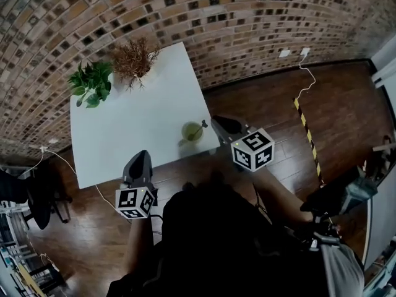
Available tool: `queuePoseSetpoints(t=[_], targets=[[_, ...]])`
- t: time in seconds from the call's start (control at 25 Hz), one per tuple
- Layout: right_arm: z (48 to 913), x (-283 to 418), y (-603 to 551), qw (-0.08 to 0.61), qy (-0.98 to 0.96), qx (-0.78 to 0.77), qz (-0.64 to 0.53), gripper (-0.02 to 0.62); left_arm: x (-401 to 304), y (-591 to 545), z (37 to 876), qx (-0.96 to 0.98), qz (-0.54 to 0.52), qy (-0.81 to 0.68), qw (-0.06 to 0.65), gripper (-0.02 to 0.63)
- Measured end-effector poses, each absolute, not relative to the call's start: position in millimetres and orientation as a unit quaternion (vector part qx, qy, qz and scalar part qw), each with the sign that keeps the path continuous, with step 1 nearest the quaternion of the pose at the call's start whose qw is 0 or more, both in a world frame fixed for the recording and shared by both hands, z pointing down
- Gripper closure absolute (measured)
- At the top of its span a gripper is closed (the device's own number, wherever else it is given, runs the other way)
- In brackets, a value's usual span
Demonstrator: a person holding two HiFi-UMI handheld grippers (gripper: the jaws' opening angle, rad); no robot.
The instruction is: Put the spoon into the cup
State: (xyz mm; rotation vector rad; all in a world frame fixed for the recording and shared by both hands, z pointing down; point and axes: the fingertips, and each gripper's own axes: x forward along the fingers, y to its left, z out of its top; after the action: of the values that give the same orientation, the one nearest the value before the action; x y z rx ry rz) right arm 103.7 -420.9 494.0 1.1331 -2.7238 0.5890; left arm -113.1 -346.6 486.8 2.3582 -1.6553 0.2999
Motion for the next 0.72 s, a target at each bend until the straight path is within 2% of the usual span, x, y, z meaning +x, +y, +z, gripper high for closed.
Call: queuePoseSetpoints(t=[0.12, 0.4, 0.6, 0.72], targets=[[481, 93, -404, 0.056, -0.907, 0.368, 0.197, 0.589, -130, -320, 471, 0.806, 0.091, -0.573, 0.114, 0.612], [448, 70, -358, 0.031, -0.902, 0.387, 0.188, 0.589, -145, -264, 447, 0.821, 0.055, -0.559, 0.102, 0.612], [429, 49, -299, 0.029, -0.9, 0.404, 0.163, 0.589, -155, -202, 418, 0.836, 0.101, -0.538, 0.026, 0.612], [417, 45, -262, 0.035, -0.894, 0.421, 0.147, 0.589, -148, -167, 400, 0.863, 0.085, -0.498, 0.005, 0.612]])
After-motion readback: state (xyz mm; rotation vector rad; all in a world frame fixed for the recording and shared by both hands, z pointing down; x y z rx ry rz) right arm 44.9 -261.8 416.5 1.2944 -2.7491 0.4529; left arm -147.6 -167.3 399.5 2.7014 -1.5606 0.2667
